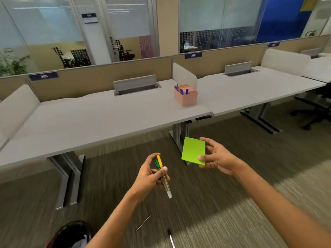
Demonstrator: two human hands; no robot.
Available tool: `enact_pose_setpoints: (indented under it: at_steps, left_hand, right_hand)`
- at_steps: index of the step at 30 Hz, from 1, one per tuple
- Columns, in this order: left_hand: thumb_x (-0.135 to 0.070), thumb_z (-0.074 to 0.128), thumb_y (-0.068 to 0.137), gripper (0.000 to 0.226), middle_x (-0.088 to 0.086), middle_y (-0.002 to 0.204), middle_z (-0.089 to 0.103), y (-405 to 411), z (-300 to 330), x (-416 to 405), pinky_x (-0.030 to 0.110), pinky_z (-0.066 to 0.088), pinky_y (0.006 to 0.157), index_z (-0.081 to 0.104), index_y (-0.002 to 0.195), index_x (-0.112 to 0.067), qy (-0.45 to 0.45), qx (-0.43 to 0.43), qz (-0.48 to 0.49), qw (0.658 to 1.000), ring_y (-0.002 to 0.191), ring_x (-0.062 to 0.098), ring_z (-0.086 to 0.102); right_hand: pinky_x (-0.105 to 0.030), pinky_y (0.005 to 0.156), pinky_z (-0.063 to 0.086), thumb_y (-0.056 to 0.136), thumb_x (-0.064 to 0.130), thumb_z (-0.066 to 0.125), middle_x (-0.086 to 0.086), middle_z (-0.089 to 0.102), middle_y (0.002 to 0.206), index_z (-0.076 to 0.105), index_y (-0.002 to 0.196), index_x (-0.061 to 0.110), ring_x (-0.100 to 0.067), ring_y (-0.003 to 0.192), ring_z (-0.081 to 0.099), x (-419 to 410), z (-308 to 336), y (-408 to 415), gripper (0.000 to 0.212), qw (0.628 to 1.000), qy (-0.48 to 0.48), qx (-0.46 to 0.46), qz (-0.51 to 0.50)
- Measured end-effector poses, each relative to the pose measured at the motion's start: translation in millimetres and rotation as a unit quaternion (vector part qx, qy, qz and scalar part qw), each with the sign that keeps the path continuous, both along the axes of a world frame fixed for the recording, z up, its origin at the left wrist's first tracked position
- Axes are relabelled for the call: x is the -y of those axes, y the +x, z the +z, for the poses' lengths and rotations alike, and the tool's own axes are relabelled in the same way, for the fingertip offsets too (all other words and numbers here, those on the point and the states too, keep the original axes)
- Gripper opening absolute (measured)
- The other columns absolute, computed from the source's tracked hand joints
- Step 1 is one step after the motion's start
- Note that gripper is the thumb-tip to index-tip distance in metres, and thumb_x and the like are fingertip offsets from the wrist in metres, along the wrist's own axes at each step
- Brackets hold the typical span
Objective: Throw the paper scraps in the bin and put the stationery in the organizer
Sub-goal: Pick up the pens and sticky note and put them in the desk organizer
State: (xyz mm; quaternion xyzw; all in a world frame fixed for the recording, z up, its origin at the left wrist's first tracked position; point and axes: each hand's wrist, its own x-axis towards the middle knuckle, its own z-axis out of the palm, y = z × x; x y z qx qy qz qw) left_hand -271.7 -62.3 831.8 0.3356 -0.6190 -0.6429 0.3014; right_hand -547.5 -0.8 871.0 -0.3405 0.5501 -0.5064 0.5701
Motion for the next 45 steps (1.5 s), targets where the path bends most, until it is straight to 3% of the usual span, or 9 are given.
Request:
enact_pose_setpoints:
  at_steps: [5,11,15,21,25,28,33,38,45]
  left_hand:
    - [-0.023,0.065,0.091,0.050,0.021,0.082,0.073,-31.9,1.5,70.2,0.026,0.052,0.058,0.040,0.134,-0.031,-0.026,0.020,-0.017,0.999,0.060,0.014,0.067]
    - [-0.019,0.064,0.092,0.052,0.015,0.080,0.075,-74.1,10.8,152.2,0.024,0.053,0.062,0.039,0.137,-0.027,-0.058,0.056,-0.034,0.996,0.071,0.019,0.072]
    - [-0.016,0.067,0.089,0.055,0.016,0.082,0.073,-100.1,20.8,201.3,0.032,0.057,0.067,0.041,0.138,-0.023,-0.065,0.062,-0.032,0.995,0.079,0.026,0.073]
    - [-0.019,0.070,0.087,0.048,0.018,0.084,0.074,-148.8,34.0,279.9,0.031,0.059,0.069,0.051,0.132,-0.024,-0.090,0.069,0.005,0.994,0.079,0.026,0.074]
    - [-0.016,0.069,0.087,0.049,0.015,0.083,0.075,-192.5,35.1,339.9,0.039,0.062,0.075,0.053,0.133,-0.019,-0.091,0.070,0.051,0.992,0.076,0.027,0.074]
    - [-0.013,0.068,0.088,0.049,0.013,0.082,0.075,-231.7,35.0,387.5,0.035,0.062,0.071,0.053,0.134,-0.018,-0.088,0.063,0.089,0.990,0.074,0.026,0.074]
    - [-0.020,0.067,0.088,0.045,0.004,0.081,0.077,-296.9,45.6,460.3,0.027,0.048,0.084,0.055,0.131,-0.023,-0.116,0.080,0.156,0.978,0.076,0.011,0.073]
    - [-0.016,0.066,0.089,0.047,0.007,0.080,0.075,-342.0,60.6,517.0,0.020,0.054,0.056,0.053,0.134,-0.019,-0.121,0.043,0.216,0.968,0.064,0.013,0.071]
    - [-0.015,0.064,0.091,0.048,0.005,0.080,0.073,-376.5,63.9,602.2,0.020,0.057,0.057,0.050,0.137,-0.017,-0.176,0.073,0.235,0.953,0.063,0.010,0.071]
  right_hand:
    - [-0.039,0.065,0.060,0.081,-0.009,0.069,-0.010,0.064,0.123,0.044,0.137,0.019,-0.032,0.105,0.067,56.7,-1.2,-30.4,0.067,0.998,-0.002,-0.044,-0.051]
    - [-0.047,0.072,0.060,0.084,-0.004,0.068,-0.012,0.068,0.116,0.052,0.126,0.020,-0.030,0.100,0.070,124.9,0.8,-69.0,0.051,0.991,-0.008,-0.044,-0.125]
    - [-0.044,0.068,0.061,0.087,-0.002,0.066,-0.014,0.068,0.115,0.058,0.114,0.022,-0.030,0.100,0.069,167.9,5.9,-93.5,0.037,0.987,-0.011,-0.044,-0.155]
    - [-0.046,0.076,0.061,0.089,0.002,0.065,-0.012,0.068,0.114,0.060,0.117,0.017,-0.030,0.106,0.067,250.2,6.4,-147.7,0.033,0.987,-0.011,-0.056,-0.149]
    - [-0.039,0.068,0.061,0.087,0.003,0.067,-0.011,0.071,0.109,0.061,0.115,0.016,-0.024,0.097,0.071,316.0,4.1,-195.3,0.031,0.989,-0.017,-0.061,-0.132]
    - [-0.036,0.064,0.061,0.087,0.002,0.068,-0.012,0.072,0.106,0.061,0.114,0.012,-0.021,0.088,0.075,371.5,7.2,-238.2,0.029,0.991,-0.037,-0.073,-0.107]
    - [-0.036,0.060,0.061,0.086,0.000,0.069,-0.018,0.071,0.097,0.064,0.109,0.008,-0.023,0.078,0.074,458.5,35.0,-313.3,0.024,0.988,-0.057,-0.126,-0.068]
    - [-0.035,0.059,0.061,0.086,-0.002,0.067,-0.015,0.069,0.091,0.066,0.100,0.012,-0.024,0.076,0.071,525.8,65.7,-365.0,0.020,0.983,-0.083,-0.137,-0.090]
    - [-0.031,0.058,0.061,0.088,-0.004,0.064,-0.015,0.069,0.091,0.063,0.101,0.011,-0.024,0.079,0.070,609.2,63.4,-396.8,0.019,0.982,-0.090,-0.128,-0.109]
